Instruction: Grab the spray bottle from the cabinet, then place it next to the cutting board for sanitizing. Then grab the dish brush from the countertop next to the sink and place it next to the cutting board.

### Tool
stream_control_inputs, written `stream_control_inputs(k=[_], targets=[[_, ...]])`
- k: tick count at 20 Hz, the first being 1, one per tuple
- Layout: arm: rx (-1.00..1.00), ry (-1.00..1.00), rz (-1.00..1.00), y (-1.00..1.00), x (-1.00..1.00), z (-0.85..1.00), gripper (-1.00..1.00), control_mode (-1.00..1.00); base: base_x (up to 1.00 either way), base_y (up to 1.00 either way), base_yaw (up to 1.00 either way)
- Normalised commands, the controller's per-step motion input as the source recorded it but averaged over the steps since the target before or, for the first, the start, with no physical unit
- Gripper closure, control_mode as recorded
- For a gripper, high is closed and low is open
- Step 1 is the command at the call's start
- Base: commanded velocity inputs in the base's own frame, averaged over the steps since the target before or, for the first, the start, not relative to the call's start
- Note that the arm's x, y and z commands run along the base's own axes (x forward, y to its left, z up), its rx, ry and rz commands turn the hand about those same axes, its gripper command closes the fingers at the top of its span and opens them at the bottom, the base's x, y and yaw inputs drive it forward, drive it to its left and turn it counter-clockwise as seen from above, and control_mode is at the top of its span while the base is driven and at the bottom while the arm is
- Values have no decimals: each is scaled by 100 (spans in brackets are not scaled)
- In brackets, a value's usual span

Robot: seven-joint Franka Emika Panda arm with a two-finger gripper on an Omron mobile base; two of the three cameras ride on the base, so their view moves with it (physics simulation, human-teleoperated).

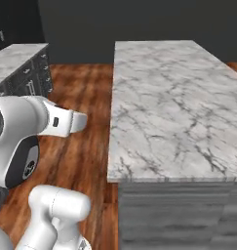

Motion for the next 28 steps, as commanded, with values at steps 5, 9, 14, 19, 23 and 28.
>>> stream_control_inputs(k=[5,9,14,19,23,28], targets=[[0,0,0,0,0,0,-100,100,-20,62,-54],[0,0,0,0,0,0,-100,100,-9,-5,-73],[0,0,0,0,0,0,-100,100,0,2,-42],[0,0,0,0,0,0,-100,100,0,-18,-47],[0,0,0,0,0,0,-100,100,25,-69,-63],[0,0,0,0,0,0,-100,100,48,-48,-67]])
